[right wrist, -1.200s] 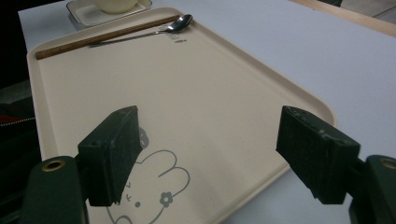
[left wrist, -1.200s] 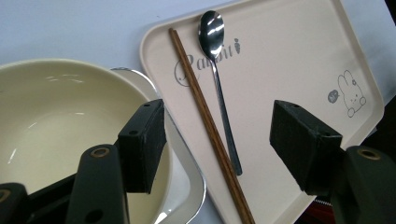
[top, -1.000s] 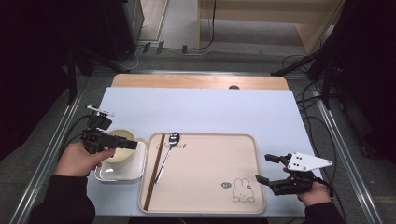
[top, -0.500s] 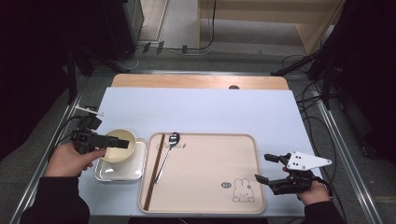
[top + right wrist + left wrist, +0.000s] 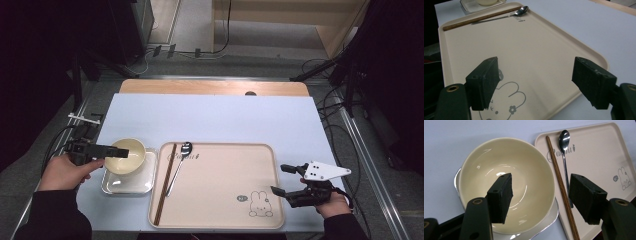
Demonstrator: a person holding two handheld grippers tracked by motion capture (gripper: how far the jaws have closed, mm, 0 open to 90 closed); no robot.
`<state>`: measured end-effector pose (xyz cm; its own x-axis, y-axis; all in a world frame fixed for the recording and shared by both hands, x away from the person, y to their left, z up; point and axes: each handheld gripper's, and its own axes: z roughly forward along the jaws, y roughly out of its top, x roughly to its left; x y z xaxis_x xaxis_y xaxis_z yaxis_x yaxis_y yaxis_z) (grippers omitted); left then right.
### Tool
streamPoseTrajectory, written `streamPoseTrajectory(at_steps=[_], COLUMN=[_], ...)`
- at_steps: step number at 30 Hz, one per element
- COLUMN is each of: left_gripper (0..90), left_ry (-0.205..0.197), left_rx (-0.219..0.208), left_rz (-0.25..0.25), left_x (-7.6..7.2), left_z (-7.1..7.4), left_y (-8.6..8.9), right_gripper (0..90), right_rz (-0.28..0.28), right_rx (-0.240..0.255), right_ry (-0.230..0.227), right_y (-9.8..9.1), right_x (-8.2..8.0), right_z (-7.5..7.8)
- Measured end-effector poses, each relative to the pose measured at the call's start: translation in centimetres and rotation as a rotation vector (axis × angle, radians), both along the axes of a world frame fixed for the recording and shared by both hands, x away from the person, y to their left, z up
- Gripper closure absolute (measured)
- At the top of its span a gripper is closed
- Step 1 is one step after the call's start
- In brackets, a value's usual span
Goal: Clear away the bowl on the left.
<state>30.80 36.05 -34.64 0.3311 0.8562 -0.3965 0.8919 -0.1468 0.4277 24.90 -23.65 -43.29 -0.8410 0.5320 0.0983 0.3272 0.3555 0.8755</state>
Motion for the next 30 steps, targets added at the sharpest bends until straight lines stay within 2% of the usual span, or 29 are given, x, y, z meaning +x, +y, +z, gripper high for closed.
streamPoseTrajectory(at_steps=[4, 10, 15, 17, 19, 21, 23, 26, 30], left_gripper=[36.4, 36.4, 36.5, 37.0, 39.5, 42.1, 45.3, 50.9, 56.8], left_ry=[-0.002, -0.022, -0.009, -0.001, -0.015, -0.024, -0.003, 0.054, 0.099], left_rx=[0.017, -0.005, 0.039, 0.070, 0.104, 0.072, 0.042, 0.031, 0.055], left_rz=[0.011, 0.018, 0.060, 0.079, 0.086, 0.084, 0.096, 0.111, 0.127], left_x=[-0.1, -0.6, -0.6, -0.6, -0.5, -0.3, -0.1, 0.4, 0.9], left_z=[0.1, 0.8, 0.4, -0.1, -0.4, -0.9, -1.6, -2.7, -3.9], left_y=[0.4, 1.5, 2.8, 3.4, 3.8, 4.2, 4.5, 4.6, 4.3], right_gripper=[22.3, 22.3, 22.3, 22.3, 22.3, 22.3, 22.3, 22.3, 22.3], right_rz=[0.001, 0.003, 0.005, 0.005, 0.002, 0.000, 0.000, 0.003, 0.004], right_rx=[0.006, 0.001, 0.000, -0.001, 0.000, -0.001, -0.002, -0.001, -0.002], right_ry=[-0.004, -0.002, -0.006, -0.005, -0.007, -0.006, -0.006, -0.007, -0.006], right_y=[-0.1, 0.0, 0.0, 0.0, 0.0, 0.0, 0.0, 0.0, 0.0], right_x=[-0.2, -0.2, -0.3, -0.3, -0.3, -0.3, -0.3, -0.3, -0.3], right_z=[0.1, 0.1, 0.1, 0.1, 0.1, 0.1, 0.1, 0.1, 0.1])
